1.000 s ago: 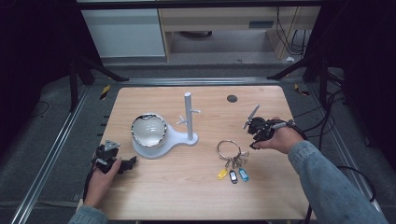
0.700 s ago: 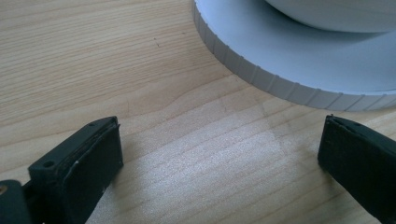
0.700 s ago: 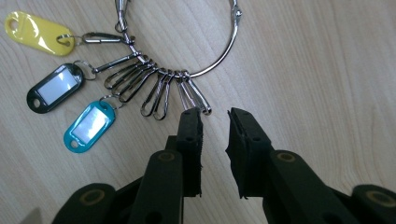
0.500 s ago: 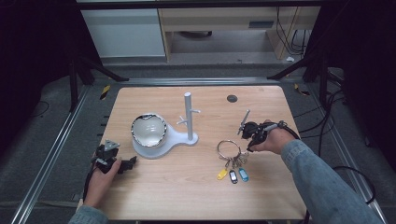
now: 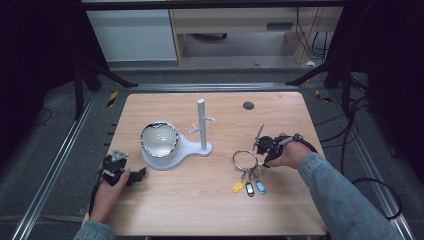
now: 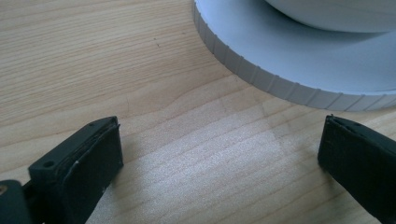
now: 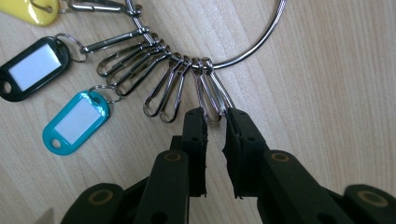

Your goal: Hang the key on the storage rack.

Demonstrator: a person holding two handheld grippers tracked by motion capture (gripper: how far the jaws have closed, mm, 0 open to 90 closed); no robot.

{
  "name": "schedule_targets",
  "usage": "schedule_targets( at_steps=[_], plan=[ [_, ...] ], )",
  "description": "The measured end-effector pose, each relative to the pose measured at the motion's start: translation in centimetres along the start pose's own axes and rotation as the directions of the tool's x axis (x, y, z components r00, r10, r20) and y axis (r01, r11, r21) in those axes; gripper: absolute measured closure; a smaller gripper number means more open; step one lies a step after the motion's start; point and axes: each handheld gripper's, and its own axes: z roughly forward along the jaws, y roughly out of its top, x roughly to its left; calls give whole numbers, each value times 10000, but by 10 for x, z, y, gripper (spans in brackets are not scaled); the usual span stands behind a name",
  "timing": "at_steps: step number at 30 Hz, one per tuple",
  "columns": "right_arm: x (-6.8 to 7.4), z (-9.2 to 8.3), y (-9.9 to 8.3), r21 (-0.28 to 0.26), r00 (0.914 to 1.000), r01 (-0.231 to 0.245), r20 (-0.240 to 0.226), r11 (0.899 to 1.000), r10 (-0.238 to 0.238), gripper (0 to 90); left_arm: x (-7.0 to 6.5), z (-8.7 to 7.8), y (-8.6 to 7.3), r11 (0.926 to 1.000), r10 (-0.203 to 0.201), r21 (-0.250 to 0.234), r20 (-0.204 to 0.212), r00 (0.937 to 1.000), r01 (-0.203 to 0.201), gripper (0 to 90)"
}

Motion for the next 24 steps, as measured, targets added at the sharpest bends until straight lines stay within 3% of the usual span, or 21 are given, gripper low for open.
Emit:
schedule_targets(
  at_steps=[11,24],
  plan=[
    [-1,8,2,211,9999,106,-24,9997,-106,744,0,0,0,10000,11,0,12,10000,-11,0],
    [5,10,10,211,9988,428,-233,9989,-423,812,0,0,0,10000,14,-1,16,10000,-14,0]
  ],
)
